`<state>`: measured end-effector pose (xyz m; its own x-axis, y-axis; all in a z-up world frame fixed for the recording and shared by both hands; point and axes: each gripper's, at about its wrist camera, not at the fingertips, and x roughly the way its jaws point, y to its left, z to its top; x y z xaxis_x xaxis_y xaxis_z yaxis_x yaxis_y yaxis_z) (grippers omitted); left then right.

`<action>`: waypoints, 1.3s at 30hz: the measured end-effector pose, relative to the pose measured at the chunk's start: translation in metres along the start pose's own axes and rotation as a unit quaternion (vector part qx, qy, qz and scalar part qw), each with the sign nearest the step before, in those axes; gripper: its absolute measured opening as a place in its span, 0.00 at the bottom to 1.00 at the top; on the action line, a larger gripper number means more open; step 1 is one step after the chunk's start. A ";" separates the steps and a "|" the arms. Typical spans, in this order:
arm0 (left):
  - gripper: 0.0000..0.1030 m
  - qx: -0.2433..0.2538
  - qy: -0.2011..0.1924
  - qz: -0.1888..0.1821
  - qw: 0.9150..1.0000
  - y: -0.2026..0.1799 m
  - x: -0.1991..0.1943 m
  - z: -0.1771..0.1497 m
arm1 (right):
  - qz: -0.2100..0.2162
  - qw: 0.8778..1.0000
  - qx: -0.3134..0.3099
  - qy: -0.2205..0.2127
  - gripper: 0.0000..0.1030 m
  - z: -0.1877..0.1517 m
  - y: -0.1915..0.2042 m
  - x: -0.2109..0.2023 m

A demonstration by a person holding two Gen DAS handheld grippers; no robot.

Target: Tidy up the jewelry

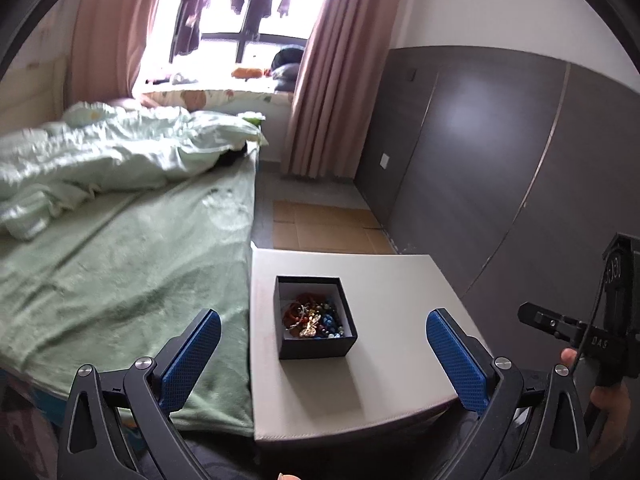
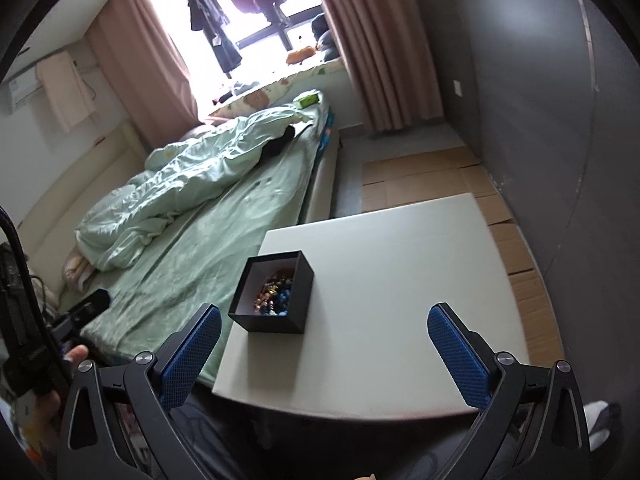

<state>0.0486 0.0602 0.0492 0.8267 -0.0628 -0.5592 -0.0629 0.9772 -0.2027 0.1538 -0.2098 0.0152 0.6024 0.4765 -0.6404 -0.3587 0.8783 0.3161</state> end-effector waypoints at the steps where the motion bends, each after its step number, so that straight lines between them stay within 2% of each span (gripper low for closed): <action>1: 1.00 0.006 -0.004 0.002 1.000 -0.004 -0.006 -0.002 | -0.001 1.000 0.002 -0.002 1.00 -0.003 -0.002 -0.004; 9: 1.00 0.047 -0.040 0.013 0.998 -0.030 -0.054 -0.026 | -0.007 1.000 -0.003 -0.016 1.00 -0.034 -0.006 -0.038; 18: 1.00 0.059 -0.083 0.009 0.995 -0.038 -0.088 -0.050 | -0.041 0.997 -0.045 -0.042 1.00 -0.063 0.011 -0.086; 30: 1.00 0.071 -0.101 0.016 0.992 -0.040 -0.112 -0.067 | -0.060 0.994 -0.055 -0.072 1.00 -0.084 0.018 -0.120; 39: 1.00 0.076 -0.097 0.016 0.992 -0.038 -0.115 -0.074 | -0.056 0.994 -0.062 -0.068 1.00 -0.093 0.029 -0.118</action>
<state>-0.0854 0.0149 0.0615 0.9184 -0.0062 -0.3955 -0.0171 0.9983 -0.0555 0.0064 -0.2443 0.0350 0.7315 0.3842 -0.5633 -0.3637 0.9187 0.1542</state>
